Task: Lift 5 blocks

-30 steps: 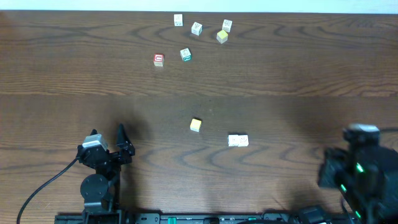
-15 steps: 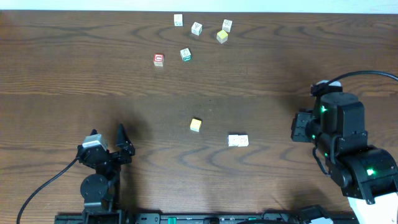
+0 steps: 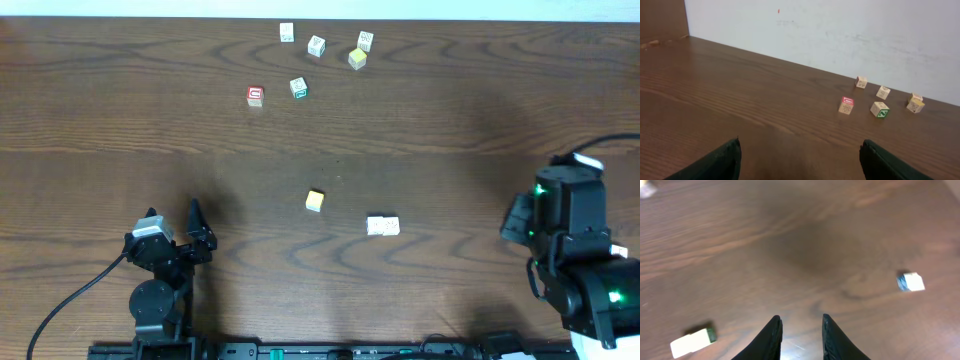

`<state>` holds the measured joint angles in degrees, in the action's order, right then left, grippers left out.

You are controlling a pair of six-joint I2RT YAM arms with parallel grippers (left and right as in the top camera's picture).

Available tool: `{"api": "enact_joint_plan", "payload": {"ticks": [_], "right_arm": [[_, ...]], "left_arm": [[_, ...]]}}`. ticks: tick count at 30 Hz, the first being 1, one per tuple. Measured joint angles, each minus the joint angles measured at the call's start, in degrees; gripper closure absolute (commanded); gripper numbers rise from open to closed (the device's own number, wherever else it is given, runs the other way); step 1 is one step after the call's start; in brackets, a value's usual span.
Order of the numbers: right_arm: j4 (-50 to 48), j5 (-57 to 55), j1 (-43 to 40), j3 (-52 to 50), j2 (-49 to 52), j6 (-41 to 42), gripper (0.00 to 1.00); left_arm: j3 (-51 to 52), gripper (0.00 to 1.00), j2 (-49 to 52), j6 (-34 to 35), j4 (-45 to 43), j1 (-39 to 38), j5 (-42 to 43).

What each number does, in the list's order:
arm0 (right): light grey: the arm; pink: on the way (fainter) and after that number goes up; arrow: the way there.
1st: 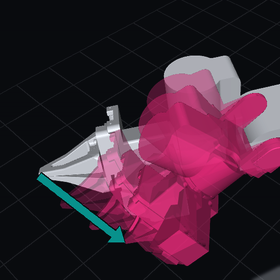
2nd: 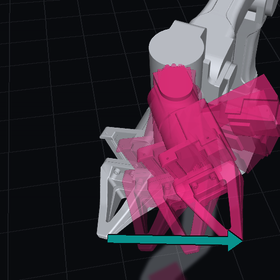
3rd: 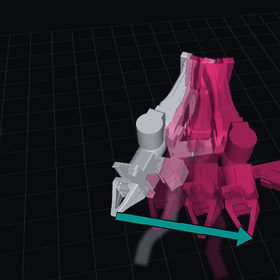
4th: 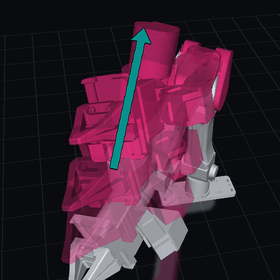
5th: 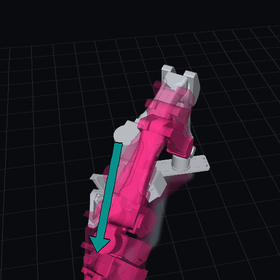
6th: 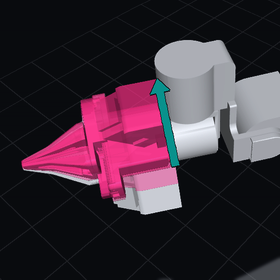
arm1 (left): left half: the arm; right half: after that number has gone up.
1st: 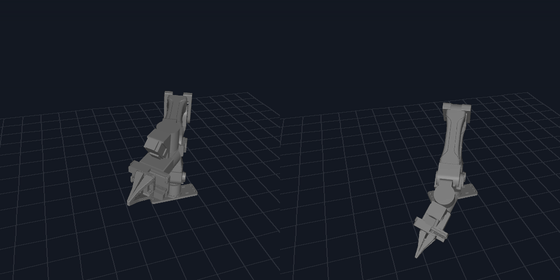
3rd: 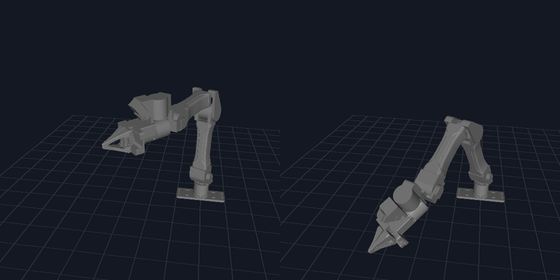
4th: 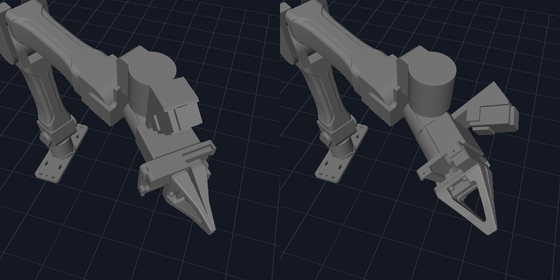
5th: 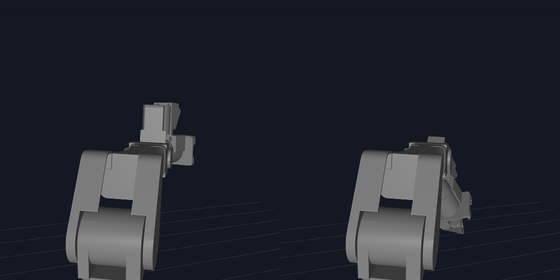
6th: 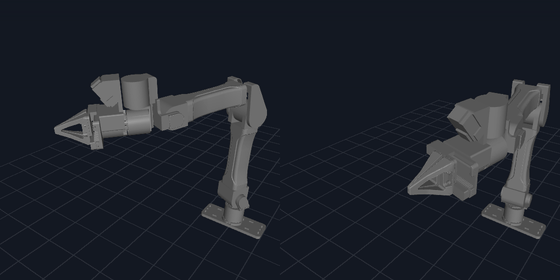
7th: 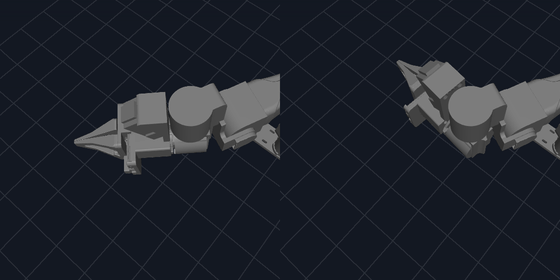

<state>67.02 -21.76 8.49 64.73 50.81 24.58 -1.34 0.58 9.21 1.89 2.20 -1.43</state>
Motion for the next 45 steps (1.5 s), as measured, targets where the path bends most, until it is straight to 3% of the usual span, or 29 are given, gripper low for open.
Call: {"api": "enact_joint_plan", "payload": {"ticks": [6, 10, 20, 24, 33, 37, 40, 45], "right_arm": [[6.56, -4.81, -5.4, -0.02, -5.35, 8.39, 0.57], [10.45, -6.86, -9.05, -0.02, -7.61, 13.2, 0.51], [12.5, -10.47, -23.1, -0.04, -6.03, 22.64, 0.45], [12.35, -9.4, -29.62, -0.04, -5.62, 23.39, 0.52], [0.79, -0.72, -31.21, -0.76, -0.35, 13.38, 0.51], [-6.14, 3.02, -31.21, -0.87, 0.02, 9.88, 0.44], [-12.55, 9.99, -31.21, -0.87, 0.11, 4.07, 0.43], [-14.12, 20.2, -31.21, -0.87, 0.9, -3.72, 0.43]], "left_arm": [[0.0, 0.24, 0.0, 0.0, -0.02, 0.0, 0.0], [0.0, 0.24, 0.0, 0.0, 0.0, 0.0, 0.0], [0.0, 0.24, 0.0, 0.0, 0.0, 0.0, 0.0], [0.0, 0.24, 0.0, 0.0, 0.0, 0.0, 0.0], [0.0, 0.24, 0.0, 0.02, 0.0, 0.0, 0.0], [0.0, 0.24, 0.0, 0.0, -0.02, 0.0, 0.0], [0.0, 0.24, 0.0, 0.02, 0.0, 0.0, 0.0], [0.0, 0.24, 0.0, 0.0, 0.0, 0.0, 0.0]]}}
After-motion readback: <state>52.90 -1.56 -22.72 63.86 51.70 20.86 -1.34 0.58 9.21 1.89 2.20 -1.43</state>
